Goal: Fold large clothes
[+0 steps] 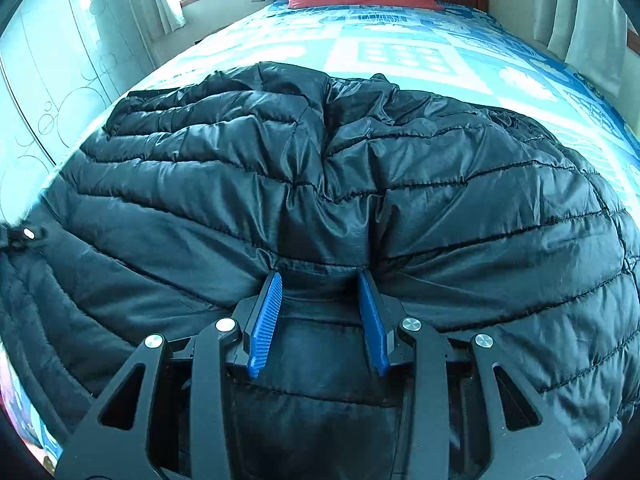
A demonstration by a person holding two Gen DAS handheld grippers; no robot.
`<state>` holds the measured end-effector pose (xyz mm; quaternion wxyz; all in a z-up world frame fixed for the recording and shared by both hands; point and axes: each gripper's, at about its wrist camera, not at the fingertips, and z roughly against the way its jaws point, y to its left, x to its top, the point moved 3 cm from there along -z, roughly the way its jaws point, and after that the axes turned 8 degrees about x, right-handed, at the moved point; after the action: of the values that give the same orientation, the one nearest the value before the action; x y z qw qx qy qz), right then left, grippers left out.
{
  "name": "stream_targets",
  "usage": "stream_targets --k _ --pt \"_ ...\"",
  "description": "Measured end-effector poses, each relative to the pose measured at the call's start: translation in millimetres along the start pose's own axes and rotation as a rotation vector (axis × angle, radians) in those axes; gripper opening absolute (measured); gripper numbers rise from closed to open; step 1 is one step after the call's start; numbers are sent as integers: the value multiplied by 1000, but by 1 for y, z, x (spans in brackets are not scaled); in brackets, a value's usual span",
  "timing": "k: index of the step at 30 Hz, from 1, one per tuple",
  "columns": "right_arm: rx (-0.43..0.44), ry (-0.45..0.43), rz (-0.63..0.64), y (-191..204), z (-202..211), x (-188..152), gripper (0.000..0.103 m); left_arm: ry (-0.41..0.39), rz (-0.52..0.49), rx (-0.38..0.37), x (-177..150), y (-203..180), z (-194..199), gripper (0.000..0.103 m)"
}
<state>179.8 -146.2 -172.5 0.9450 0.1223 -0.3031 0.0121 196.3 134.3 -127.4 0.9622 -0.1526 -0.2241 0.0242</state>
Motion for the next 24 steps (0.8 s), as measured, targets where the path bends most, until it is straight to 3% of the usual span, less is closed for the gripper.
stream_targets --k 8,17,24 --pt "-3 8 3 2 1 2 39 -92 -33 -61 10 -29 45 19" --pt "-14 17 -1 -1 5 11 39 -131 -115 5 12 -71 57 19" --pt "-37 -29 7 -3 55 6 40 -158 -147 53 6 -91 58 19"
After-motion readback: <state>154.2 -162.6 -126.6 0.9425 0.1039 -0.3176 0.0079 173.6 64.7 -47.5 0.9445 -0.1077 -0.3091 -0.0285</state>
